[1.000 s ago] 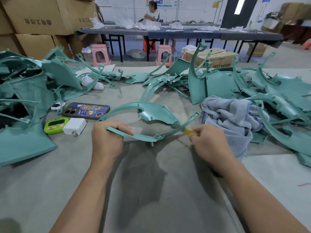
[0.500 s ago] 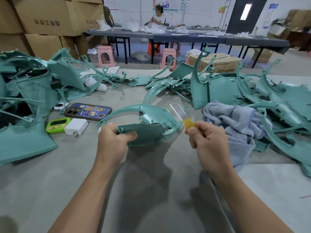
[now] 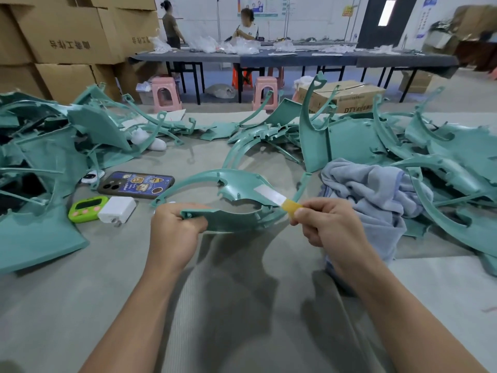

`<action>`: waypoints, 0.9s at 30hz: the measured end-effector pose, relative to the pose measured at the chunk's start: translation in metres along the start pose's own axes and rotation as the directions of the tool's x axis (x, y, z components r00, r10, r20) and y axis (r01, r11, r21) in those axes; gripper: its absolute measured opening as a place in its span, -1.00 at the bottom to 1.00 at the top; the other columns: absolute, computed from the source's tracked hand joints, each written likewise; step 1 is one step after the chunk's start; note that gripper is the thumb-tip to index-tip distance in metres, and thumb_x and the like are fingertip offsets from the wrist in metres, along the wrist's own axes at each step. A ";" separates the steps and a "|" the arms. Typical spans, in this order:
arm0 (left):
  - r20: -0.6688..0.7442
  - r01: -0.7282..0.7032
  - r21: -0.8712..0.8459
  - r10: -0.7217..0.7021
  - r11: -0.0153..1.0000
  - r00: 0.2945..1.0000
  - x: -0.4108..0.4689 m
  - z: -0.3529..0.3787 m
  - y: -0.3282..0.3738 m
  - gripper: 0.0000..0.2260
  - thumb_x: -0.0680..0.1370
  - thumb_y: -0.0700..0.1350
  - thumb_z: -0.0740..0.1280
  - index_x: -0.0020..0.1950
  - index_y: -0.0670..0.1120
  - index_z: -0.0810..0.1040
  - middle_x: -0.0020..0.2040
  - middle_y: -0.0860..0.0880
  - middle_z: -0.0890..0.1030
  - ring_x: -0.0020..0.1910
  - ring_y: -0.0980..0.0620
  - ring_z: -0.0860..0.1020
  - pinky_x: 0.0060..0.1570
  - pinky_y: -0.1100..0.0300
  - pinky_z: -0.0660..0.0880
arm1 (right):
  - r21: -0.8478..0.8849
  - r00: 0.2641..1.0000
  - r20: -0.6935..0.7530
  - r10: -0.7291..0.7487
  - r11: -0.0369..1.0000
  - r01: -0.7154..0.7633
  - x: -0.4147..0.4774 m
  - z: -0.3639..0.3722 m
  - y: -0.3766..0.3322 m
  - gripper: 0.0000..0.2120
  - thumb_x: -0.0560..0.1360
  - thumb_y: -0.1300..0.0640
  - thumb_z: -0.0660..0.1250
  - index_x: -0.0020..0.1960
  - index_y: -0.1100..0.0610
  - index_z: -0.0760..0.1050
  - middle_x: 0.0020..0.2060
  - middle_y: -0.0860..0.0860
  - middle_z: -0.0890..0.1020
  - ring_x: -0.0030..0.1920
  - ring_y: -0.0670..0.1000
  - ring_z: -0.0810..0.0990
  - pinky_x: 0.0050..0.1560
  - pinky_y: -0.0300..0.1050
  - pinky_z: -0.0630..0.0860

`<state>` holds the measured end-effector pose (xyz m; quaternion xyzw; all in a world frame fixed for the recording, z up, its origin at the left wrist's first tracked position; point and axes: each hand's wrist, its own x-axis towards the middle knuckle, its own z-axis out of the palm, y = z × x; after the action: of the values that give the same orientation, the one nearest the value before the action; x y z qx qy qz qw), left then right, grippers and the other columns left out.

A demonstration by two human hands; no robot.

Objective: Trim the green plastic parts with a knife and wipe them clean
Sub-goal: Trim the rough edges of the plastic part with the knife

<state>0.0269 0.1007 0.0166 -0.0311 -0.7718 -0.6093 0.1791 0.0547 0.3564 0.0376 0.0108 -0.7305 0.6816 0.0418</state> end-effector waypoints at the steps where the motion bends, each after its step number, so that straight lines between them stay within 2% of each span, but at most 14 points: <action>1: 0.002 -0.013 0.012 0.013 1.000 1.000 -0.002 -0.001 0.003 -0.86 0.19 -0.26 0.29 -0.38 -0.12 0.63 -0.36 0.08 0.56 -0.34 0.02 0.48 -0.26 0.13 0.40 | -0.033 0.999 0.035 0.029 0.999 -0.028 0.000 0.000 0.000 -0.84 0.40 0.21 0.38 -0.33 0.21 0.63 -0.55 0.02 0.34 -0.52 -0.06 0.22 -0.53 -0.26 0.14; 3: 0.006 -0.052 0.030 0.052 0.998 0.999 -0.005 -0.002 0.008 -0.63 0.20 -0.26 0.28 -0.23 0.10 0.76 -0.29 0.11 0.71 -0.23 0.10 0.65 -0.24 0.24 0.51 | -0.147 0.998 0.009 0.060 0.987 -0.058 0.001 -0.003 0.001 -0.80 0.46 0.29 0.38 -0.33 0.21 0.62 -0.55 0.01 0.34 -0.51 -0.05 0.21 -0.53 -0.26 0.14; 5: 0.002 -0.070 0.047 0.070 0.996 0.998 -0.005 -0.001 0.013 -0.59 0.20 -0.25 0.27 -0.21 0.17 0.75 -0.30 0.16 0.70 -0.22 0.16 0.64 -0.24 0.29 0.51 | -0.144 0.999 -0.040 0.031 0.989 -0.037 0.001 -0.007 0.000 -0.79 0.47 0.32 0.37 -0.33 0.23 0.61 -0.55 0.01 0.34 -0.51 -0.05 0.20 -0.52 -0.25 0.13; 8: -0.014 -0.055 0.033 0.055 0.998 0.998 -0.004 -0.001 0.015 -0.61 0.19 -0.27 0.27 -0.26 0.15 0.74 -0.39 0.18 0.63 -0.34 0.22 0.56 -0.35 0.32 0.45 | -0.006 0.998 0.064 0.019 1.000 -0.019 0.001 -0.006 -0.002 -0.76 0.52 0.34 0.33 -0.32 0.25 0.61 -0.55 0.01 0.32 -0.53 -0.07 0.19 -0.53 -0.27 0.13; 9: -0.016 -0.061 0.036 0.062 0.997 0.998 -0.005 -0.001 0.015 -0.60 0.19 -0.27 0.27 -0.25 0.16 0.75 -0.39 0.18 0.63 -0.35 0.24 0.55 -0.35 0.35 0.44 | -0.039 0.996 0.086 0.033 0.999 -0.030 0.001 -0.005 -0.003 -0.75 0.53 0.34 0.33 -0.32 0.24 0.61 -0.55 0.01 0.33 -0.53 -0.07 0.20 -0.53 -0.29 0.13; 11: -0.014 -0.072 0.060 0.073 0.996 0.997 -0.006 -0.002 0.014 -0.64 0.20 -0.27 0.28 -0.27 0.11 0.75 -0.43 0.19 0.59 -0.39 0.21 0.51 -0.37 0.30 0.42 | -0.197 0.998 0.039 0.040 0.980 -0.031 0.003 -0.008 -0.003 -0.74 0.52 0.32 0.34 -0.34 0.23 0.61 -0.56 0.00 0.35 -0.53 -0.07 0.22 -0.53 -0.29 0.15; 13: -0.015 -0.079 0.085 0.080 0.993 0.997 -0.008 -0.001 0.013 -0.80 0.22 -0.26 0.28 -0.39 -0.01 0.65 -0.46 0.18 0.47 -0.42 0.14 0.40 -0.38 0.20 0.36 | -0.294 0.999 -0.049 -0.014 0.956 -0.001 0.003 -0.011 -0.006 -0.75 0.51 0.32 0.36 -0.35 0.23 0.60 -0.56 0.00 0.37 -0.52 -0.07 0.25 -0.50 -0.29 0.18; 15: -0.036 -0.087 0.104 0.091 0.991 0.995 -0.009 0.001 0.013 -0.72 0.25 -0.25 0.28 -0.23 0.03 0.70 -0.44 0.20 0.52 -0.39 0.16 0.45 -0.35 0.22 0.42 | -0.182 0.993 -0.093 -0.074 0.982 0.056 -0.001 -0.009 -0.009 -0.73 0.52 0.35 0.35 -0.35 0.22 0.59 -0.56 0.01 0.36 -0.51 -0.08 0.25 -0.49 -0.32 0.19; 16: -0.055 -0.091 0.112 0.097 0.990 0.994 -0.009 0.002 0.013 -0.70 0.26 -0.24 0.28 -0.26 0.11 0.71 -0.43 0.20 0.54 -0.37 0.16 0.47 -0.35 0.22 0.44 | -0.107 0.989 -0.099 -0.110 0.989 0.100 -0.004 -0.005 -0.012 -0.73 0.52 0.35 0.34 -0.35 0.23 0.58 -0.55 0.02 0.35 -0.51 -0.08 0.24 -0.50 -0.32 0.18; 18: -0.081 -0.103 0.145 0.115 0.984 0.990 -0.013 0.005 0.016 -0.80 0.27 -0.22 0.29 -0.27 0.01 0.66 -0.46 0.14 0.47 -0.39 0.13 0.41 -0.39 0.11 0.41 | -0.054 0.975 -0.083 -0.204 0.978 0.200 -0.013 0.008 -0.018 -0.79 0.50 0.24 0.35 -0.31 0.25 0.56 -0.54 0.02 0.33 -0.49 -0.06 0.23 -0.49 -0.25 0.18; 20: -0.081 -0.139 0.198 0.158 0.970 0.984 -0.019 0.008 0.019 -0.94 0.27 -0.20 0.29 -0.39 -0.12 0.53 -0.49 0.07 0.33 -0.43 0.14 0.29 -0.41 0.02 0.33 | -0.144 0.958 -0.043 -0.283 0.951 0.274 -0.024 0.022 -0.019 -0.75 0.45 0.05 0.34 -0.26 0.23 0.53 -0.53 0.00 0.35 -0.47 -0.04 0.26 -0.45 -0.10 0.20; 22: -0.080 -0.196 0.264 0.224 0.944 0.971 -0.025 0.012 0.023 -0.86 0.29 -0.20 0.30 -0.47 -0.14 0.42 -0.44 -0.08 0.32 -0.43 0.10 0.25 -0.43 0.03 0.27 | -0.252 0.950 0.007 -0.313 0.919 0.304 -0.033 0.035 -0.018 -0.71 0.47 -0.05 0.31 -0.24 0.18 0.51 -0.51 0.01 0.37 -0.45 -0.06 0.29 -0.41 -0.03 0.24; 25: -0.065 -0.250 0.319 0.285 0.914 0.956 -0.028 0.015 0.027 -0.87 0.30 -0.20 0.32 -0.46 -0.16 0.48 -0.30 -0.13 0.40 -0.41 0.08 0.27 -0.46 0.16 0.25 | -0.457 0.943 0.027 -0.333 0.835 0.308 -0.038 0.044 -0.014 -0.74 0.53 0.00 0.30 -0.26 0.13 0.45 -0.48 0.02 0.41 -0.46 -0.11 0.32 -0.42 -0.14 0.26; 27: -0.091 -0.214 0.310 0.253 0.926 0.963 -0.026 0.015 0.027 -0.85 0.30 -0.18 0.31 -0.47 -0.13 0.43 -0.38 -0.12 0.30 -0.41 0.08 0.24 -0.47 0.19 0.23 | -0.603 0.932 -0.075 -0.356 0.760 0.241 -0.033 0.037 -0.016 -0.71 0.56 0.06 0.33 -0.30 0.10 0.41 -0.50 -0.04 0.42 -0.43 -0.04 0.37 -0.37 -0.14 0.28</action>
<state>0.0551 0.1259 0.0302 -0.0562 -0.8320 -0.4614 0.3028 0.0872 0.3169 0.0485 0.0507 -0.8856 0.4062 0.2193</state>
